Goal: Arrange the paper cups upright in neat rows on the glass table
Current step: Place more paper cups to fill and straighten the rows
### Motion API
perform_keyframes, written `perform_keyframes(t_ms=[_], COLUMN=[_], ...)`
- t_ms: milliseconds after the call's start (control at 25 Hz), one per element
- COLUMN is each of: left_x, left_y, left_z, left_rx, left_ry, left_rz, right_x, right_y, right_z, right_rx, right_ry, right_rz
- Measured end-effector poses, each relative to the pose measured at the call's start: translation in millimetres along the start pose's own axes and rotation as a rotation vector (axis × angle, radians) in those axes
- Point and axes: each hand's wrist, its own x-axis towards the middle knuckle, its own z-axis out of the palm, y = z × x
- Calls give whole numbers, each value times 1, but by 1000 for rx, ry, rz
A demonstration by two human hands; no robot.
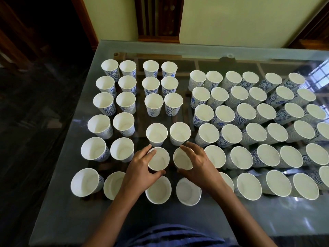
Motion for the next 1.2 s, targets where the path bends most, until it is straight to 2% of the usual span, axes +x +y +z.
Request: perform_keyframes(t_ms=[160,320,440,680,1200], left_x=[-13,-41,-61,-68,-75], left_y=[5,3,2,-1,-3], left_z=[-8,-12,-9,-3,-3], left_rx=[-11,67,67,69,-12], left_ry=[98,17,-71,-130,-127], left_rz=[112,207,177,123,106], right_x=[-23,-61,-77,-79,-79], right_y=[-7,-11,-11,-10,-10], right_z=[-9,-6,5,17,16], right_rx=[38,18,-33,-112,-93], right_ry=[88,-12,-82,-107,-87], right_rz=[-11,-45,-57,-70,-80])
